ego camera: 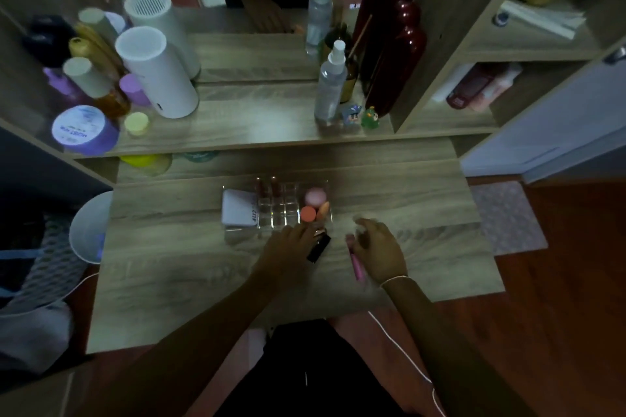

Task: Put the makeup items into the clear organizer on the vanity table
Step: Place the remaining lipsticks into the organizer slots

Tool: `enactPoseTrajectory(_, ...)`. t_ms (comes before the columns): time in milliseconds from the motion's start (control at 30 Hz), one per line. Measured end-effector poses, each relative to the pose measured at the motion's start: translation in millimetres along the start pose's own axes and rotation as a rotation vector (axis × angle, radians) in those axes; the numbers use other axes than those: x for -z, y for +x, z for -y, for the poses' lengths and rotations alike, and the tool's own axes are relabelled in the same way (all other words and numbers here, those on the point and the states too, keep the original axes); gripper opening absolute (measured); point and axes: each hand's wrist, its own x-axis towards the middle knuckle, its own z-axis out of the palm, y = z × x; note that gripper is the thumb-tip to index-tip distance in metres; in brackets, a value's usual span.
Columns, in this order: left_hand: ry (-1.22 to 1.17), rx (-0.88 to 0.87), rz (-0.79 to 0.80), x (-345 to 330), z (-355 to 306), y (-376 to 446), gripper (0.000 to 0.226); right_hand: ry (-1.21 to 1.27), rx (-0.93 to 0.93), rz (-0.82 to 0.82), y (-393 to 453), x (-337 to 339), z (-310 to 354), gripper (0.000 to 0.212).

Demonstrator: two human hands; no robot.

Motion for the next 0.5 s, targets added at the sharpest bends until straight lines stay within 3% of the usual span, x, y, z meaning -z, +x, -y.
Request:
enactPoseTrajectory(267,0.037,0.035,0.034,3.3,-1.0,2.1,0.047,-0.096,0.019,0.024,-3.3,-17.9,4.1,0.050)
enactPoseTrajectory(500,-0.100,0.035,0.068,-4.8,2.5,2.0,0.052,-0.116,0.030,0.004,-5.3,-21.9,5.4,0.038)
